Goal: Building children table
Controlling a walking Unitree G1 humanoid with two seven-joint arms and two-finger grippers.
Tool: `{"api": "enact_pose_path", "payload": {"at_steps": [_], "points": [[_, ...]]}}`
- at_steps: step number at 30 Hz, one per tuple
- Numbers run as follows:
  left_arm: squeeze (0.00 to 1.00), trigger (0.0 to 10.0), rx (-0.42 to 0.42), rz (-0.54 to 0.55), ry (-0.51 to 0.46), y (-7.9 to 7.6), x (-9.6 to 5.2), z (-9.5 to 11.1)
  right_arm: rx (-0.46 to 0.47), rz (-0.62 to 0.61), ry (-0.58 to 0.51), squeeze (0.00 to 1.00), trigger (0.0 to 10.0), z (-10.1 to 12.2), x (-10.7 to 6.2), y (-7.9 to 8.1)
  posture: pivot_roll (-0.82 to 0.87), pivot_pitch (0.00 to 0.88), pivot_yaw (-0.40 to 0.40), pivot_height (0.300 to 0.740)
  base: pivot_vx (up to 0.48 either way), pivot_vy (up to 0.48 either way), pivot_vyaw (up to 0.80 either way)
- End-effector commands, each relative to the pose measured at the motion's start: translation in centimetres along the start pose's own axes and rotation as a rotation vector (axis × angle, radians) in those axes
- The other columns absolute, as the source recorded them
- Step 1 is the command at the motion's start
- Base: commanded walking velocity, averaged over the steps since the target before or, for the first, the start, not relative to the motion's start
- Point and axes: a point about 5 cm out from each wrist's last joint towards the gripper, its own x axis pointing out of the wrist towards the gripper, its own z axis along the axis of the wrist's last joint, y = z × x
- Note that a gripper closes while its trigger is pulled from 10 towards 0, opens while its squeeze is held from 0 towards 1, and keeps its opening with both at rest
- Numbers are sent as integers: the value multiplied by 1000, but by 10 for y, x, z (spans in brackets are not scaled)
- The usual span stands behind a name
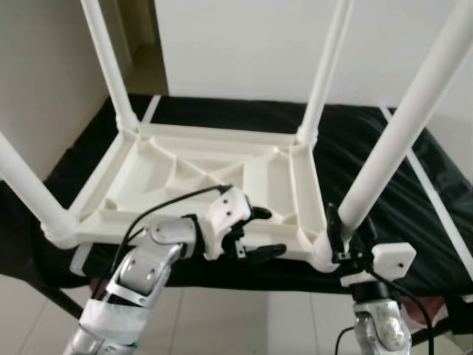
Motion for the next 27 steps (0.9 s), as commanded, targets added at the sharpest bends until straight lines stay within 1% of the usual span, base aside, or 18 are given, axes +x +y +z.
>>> {"api": "enact_pose_path", "payload": {"at_steps": [1, 2, 4, 8, 11, 12, 13, 16, 17, 20, 21, 23, 24, 26, 27], "points": [[0, 10000, 7, 12, 1, 0, 2, 1, 38, -73, 302, 0, 10000, -43, -22, -11, -14, 38, 45, 740, 0, 0, 0], [0, 10000, 7, 12, 1, 0, 2, 1, 38, -73, 302, 0, 10000, -43, -22, -11, -14, 38, 45, 740, 0, 0, 0], [0, 10000, 10, 15, 1, 1, 2, 1, 67, -87, 314, 0, 10000, -45, -23, -13, -11, 37, 40, 740, 0, 0, 0], [0, 10000, 9, 17, -1, 1, 2, 1, 61, -80, 319, 0, 10000, -47, -25, -13, -11, 35, 38, 740, 0, 0, 0], [0, 10000, 8, 19, 0, 0, 2, 0, 39, -65, 325, 0, 10000, -48, -27, -12, -13, 35, 35, 740, 0, 0, 0], [0, 10000, 7, 21, 0, 0, 2, 0, 25, -48, 312, 0, 10000, -47, -28, -11, -13, 35, 35, 740, 0, 0, 0], [0, 10000, 7, 22, -1, 0, 2, 0, -26, -37, 311, 0, 10000, -47, -29, -9, -11, 36, 32, 740, 0, 0, 0], [0, 10000, 7, 22, -1, 1, 2, 0, -30, -54, 310, 0, 10000, -46, -30, -10, -11, 36, 32, 740, 0, 0, 0], [0, 10000, 7, 24, 0, 1, 2, 0, -11, -118, 317, 0, 10000, -46, -31, -12, -6, 38, 25, 740, 0, 0, 0], [0, 10000, 5, 32, 0, 1, 0, 0, -38, -297, 326, 0, 10000, -46, -30, -19, -5, 40, 24, 740, 0, 0, 0], [0, 10000, 5, 32, 0, 1, 0, 0, -38, -297, 326, 0, 10000, -46, -30, -19, -5, 40, 24, 740, 0, 0, 0], [0, 10000, 3, 33, 0, 0, 0, 0, -67, -389, 338, 0, 10000, -49, -28, -26, -5, 41, 25, 740, 0, 0, 0], [0, 10000, 3, 33, 0, 0, 0, 0, -67, -389, 338, 0, 10000, -49, -28, -26, -5, 41, 25, 740, 0, 0, 0], [0, 10000, 2, 31, -2, 0, 1, 0, -67, -469, 351, 0, 10000, -53, -27, -33, -5, 40, 26, 740, 0, 0, 0], [0, 10000, 2, 31, -2, 0, 1, 0, -67, -469, 351, 0, 10000, -53, -27, -33, -5, 40, 26, 740, 0, 0, 0]]}}
